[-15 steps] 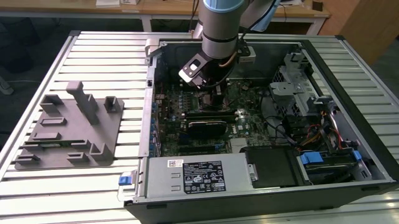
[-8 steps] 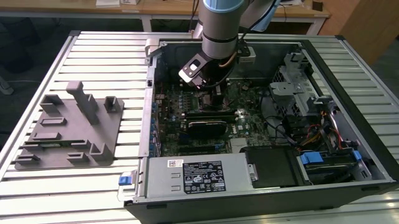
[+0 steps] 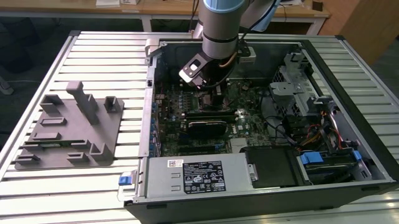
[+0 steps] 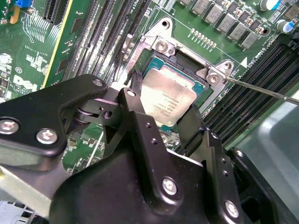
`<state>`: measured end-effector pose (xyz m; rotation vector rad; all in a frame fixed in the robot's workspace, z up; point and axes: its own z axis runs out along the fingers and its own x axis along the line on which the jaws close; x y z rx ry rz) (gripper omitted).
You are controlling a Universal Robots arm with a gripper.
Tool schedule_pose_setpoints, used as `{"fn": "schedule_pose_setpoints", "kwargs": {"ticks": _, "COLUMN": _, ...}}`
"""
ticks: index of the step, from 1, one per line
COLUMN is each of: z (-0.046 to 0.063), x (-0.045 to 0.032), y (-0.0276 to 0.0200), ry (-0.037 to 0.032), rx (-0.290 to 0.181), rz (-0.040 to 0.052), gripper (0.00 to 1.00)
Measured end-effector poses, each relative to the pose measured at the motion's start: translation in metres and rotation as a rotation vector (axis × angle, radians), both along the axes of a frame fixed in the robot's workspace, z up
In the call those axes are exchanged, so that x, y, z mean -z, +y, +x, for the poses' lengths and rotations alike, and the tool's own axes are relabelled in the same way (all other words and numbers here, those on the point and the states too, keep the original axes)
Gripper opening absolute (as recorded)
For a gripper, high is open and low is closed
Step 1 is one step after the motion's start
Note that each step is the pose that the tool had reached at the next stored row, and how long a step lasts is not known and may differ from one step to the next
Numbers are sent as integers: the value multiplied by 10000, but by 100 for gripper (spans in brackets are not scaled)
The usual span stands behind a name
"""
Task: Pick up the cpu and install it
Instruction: 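Place the cpu into insertion slot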
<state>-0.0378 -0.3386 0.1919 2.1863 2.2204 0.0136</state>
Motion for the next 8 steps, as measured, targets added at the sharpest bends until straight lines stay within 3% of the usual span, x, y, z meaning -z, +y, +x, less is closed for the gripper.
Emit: {"fn": "schedule_pose_setpoints", "kwargs": {"ticks": 8, "z": 0, "x": 16, "y": -1, "ry": 2, "rx": 0, "rz": -3, "gripper": 55}}
